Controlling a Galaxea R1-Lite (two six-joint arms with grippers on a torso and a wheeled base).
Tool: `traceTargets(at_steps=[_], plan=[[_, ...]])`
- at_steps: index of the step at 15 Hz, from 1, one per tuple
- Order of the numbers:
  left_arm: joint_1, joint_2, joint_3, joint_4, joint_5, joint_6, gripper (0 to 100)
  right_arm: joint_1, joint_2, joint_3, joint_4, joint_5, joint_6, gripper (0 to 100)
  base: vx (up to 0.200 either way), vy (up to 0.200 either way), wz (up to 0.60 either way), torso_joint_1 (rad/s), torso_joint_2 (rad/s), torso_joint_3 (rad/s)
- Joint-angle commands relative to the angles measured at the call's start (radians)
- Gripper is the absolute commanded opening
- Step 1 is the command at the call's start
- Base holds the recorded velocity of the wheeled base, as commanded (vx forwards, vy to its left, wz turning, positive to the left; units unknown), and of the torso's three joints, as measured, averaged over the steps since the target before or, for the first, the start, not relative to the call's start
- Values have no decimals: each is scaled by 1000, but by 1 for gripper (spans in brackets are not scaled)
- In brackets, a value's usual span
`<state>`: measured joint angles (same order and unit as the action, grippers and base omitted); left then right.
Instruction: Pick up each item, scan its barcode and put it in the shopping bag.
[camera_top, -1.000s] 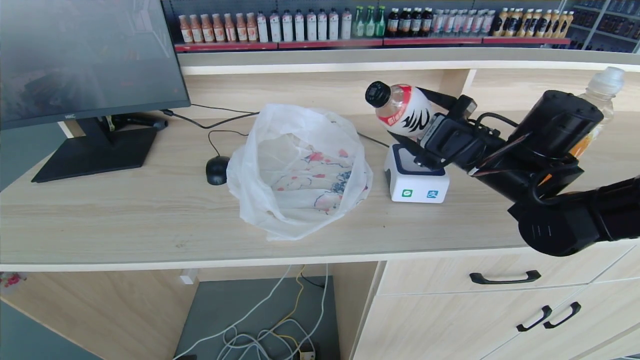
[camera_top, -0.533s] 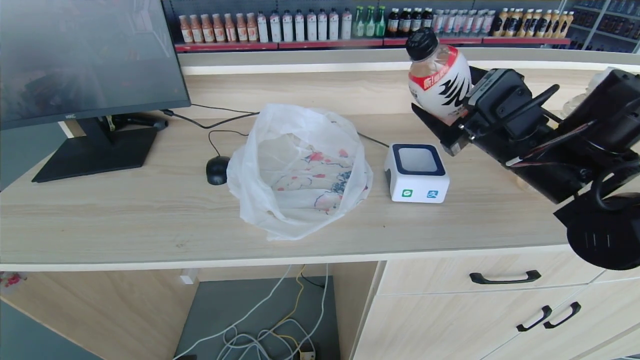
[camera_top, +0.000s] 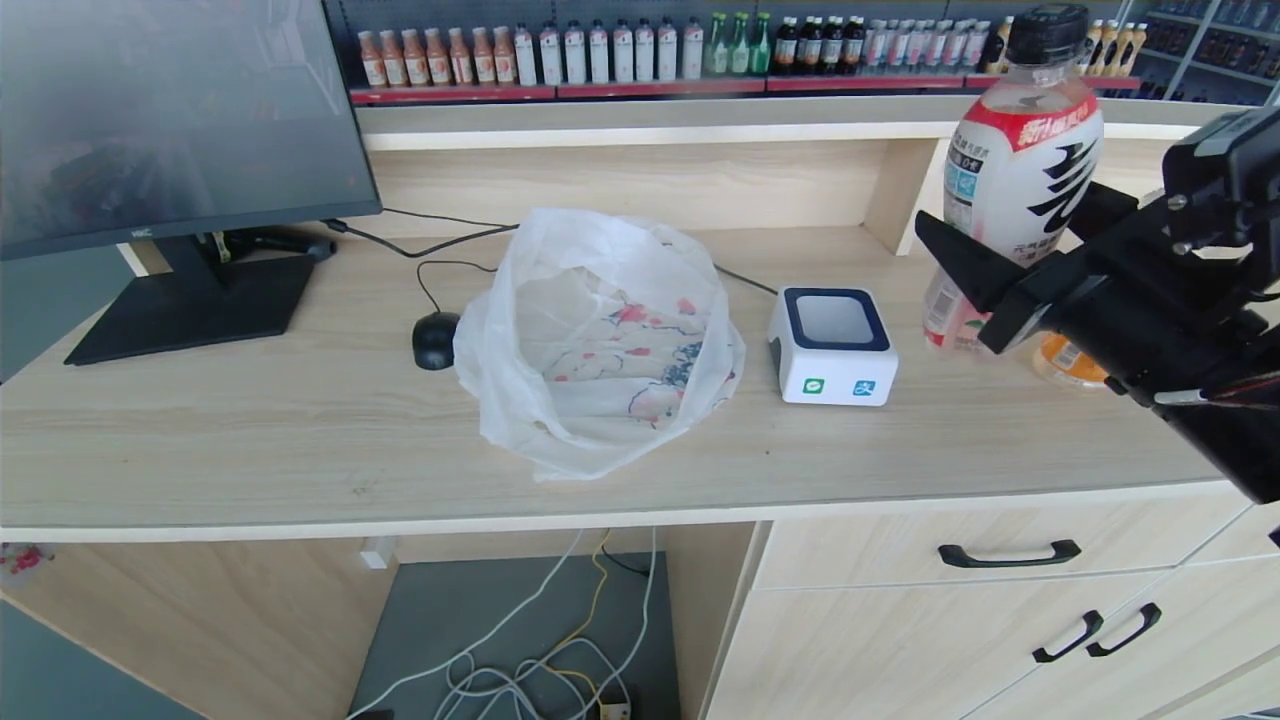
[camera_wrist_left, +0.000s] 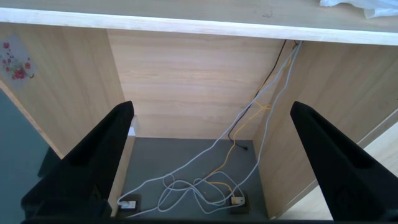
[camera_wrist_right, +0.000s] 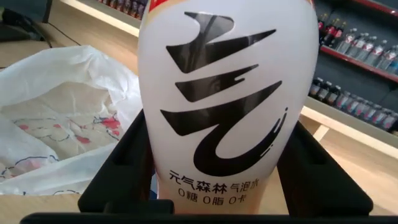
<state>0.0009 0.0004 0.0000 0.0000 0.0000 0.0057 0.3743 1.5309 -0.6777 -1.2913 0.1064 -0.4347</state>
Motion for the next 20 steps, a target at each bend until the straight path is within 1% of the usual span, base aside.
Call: traceTargets(at_steps=[1,3,4,6,9,10,11,12,16,20], plan=[[1,0,0,0,0,0,100,5,-20,59,-3,1,108,0,0,0,0,0,0,0],[1,0,0,0,0,0,100,0,-20,79,-3,3,235,0,0,0,0,0,0,0],[1,0,0,2,0,2,100,2,-26,82,-5,3,277,0,0,0,0,0,0,0],[1,0,0,0,0,-1,100,3,-44,104,-11,1,295,0,0,0,0,0,0,0],[-1,0,0,2,0,2,100,8,-20,156,-125,-8,313,0,0,0,0,0,0,0],[-1,0,0,0,0,2,100,6,-6,161,-161,-37,347,0,0,0,0,0,0,0],[-1,0,0,0,0,2,100,11,-3,175,-166,-42,369,0,0,0,0,0,0,0],[-1,0,0,0,0,2,100,11,-3,185,-166,-43,367,0,0,0,0,0,0,0],[-1,0,0,0,0,0,100,11,-6,162,-171,-108,332,0,0,0,0,0,0,0],[-1,0,0,0,0,2,100,12,22,158,-201,-108,324,0,0,0,0,0,0,0]])
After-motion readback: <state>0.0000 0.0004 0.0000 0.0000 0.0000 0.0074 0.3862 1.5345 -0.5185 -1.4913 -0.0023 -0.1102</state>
